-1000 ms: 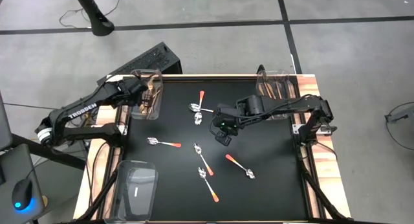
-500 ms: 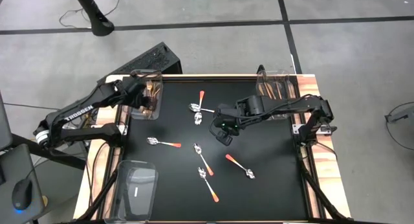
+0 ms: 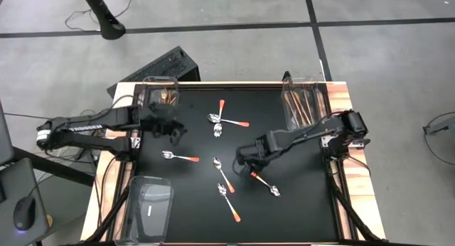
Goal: Sort silverware by color (type)
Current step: Put the orange spoon into the bottom left transparent bin
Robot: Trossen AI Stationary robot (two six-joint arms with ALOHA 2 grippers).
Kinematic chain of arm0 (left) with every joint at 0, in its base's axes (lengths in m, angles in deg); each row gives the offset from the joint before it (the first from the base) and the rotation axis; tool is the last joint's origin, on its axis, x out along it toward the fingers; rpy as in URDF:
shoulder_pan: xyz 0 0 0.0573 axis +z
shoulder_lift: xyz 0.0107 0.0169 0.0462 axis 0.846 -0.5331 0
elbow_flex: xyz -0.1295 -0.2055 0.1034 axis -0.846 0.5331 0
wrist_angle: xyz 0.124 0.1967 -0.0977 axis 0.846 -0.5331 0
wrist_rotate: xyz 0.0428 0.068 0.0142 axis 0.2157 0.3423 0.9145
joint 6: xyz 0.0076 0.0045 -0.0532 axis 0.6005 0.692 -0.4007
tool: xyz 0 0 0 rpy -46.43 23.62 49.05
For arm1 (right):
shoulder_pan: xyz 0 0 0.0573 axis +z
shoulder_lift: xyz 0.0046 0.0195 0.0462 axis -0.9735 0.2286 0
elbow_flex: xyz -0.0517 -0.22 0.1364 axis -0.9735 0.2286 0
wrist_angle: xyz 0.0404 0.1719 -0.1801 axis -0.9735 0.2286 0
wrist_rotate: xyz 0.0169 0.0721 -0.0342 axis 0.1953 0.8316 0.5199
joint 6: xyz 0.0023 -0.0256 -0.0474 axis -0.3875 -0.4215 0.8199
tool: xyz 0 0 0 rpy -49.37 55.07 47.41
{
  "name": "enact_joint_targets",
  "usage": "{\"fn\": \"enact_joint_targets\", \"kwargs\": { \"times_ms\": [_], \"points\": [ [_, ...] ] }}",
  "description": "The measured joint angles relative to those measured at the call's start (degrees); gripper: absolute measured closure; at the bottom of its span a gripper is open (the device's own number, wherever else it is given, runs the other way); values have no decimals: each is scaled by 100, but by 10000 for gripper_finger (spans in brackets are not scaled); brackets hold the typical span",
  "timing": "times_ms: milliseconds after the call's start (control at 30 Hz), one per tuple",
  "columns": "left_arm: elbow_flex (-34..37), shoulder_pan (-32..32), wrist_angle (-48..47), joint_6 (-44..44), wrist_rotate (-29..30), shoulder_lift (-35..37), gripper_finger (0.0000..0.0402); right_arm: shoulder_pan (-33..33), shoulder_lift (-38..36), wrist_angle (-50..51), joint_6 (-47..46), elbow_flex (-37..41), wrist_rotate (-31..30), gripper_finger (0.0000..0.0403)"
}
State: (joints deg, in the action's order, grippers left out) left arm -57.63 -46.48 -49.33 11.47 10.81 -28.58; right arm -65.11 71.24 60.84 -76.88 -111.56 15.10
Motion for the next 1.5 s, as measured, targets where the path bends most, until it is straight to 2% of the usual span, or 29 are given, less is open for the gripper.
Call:
{"fn": "enact_joint_targets", "kwargs": {
  "times_ms": [200,367,567,700,833,967,1100,1167,1233,1367,1400,1500],
  "points": [
    [808,-914,1238,-722,259,-3,264,373,-5,-73,-809,261,-8,284],
    [1162,-1393,1974,-878,536,-3,264,527,-4,-460,-1231,838,2,274],
    [1167,-1691,2105,-818,626,1,264,633,-2,-863,-1392,1203,462,224],
    [1167,-1809,2096,-620,627,1,264,792,11,-858,-1387,1342,557,195],
    [1167,-1822,2073,-513,618,1,264,962,234,-889,-1373,1474,566,193],
    [1167,-1822,2043,-504,574,1,264,1059,499,-1486,-1324,1490,726,200],
    [1167,-1824,1887,-458,398,1,264,1085,759,-1611,-1622,1451,749,215],
    [1167,-1828,1795,-468,336,-1,264,1077,875,-1541,-1805,1445,792,237],
    [1167,-1849,1675,-509,316,1,264,1072,892,-1503,-1904,1448,809,274],
    [1167,-1935,1660,-586,322,-1,264,1051,815,-1407,-1966,1324,798,375],
    [1167,-1966,1688,-659,359,-1,264,1027,779,-1391,-1929,1262,741,385],
    [1167,-2038,1768,-896,624,-1,264,935,669,-1617,-1824,1036,417,382]
  ]
}}
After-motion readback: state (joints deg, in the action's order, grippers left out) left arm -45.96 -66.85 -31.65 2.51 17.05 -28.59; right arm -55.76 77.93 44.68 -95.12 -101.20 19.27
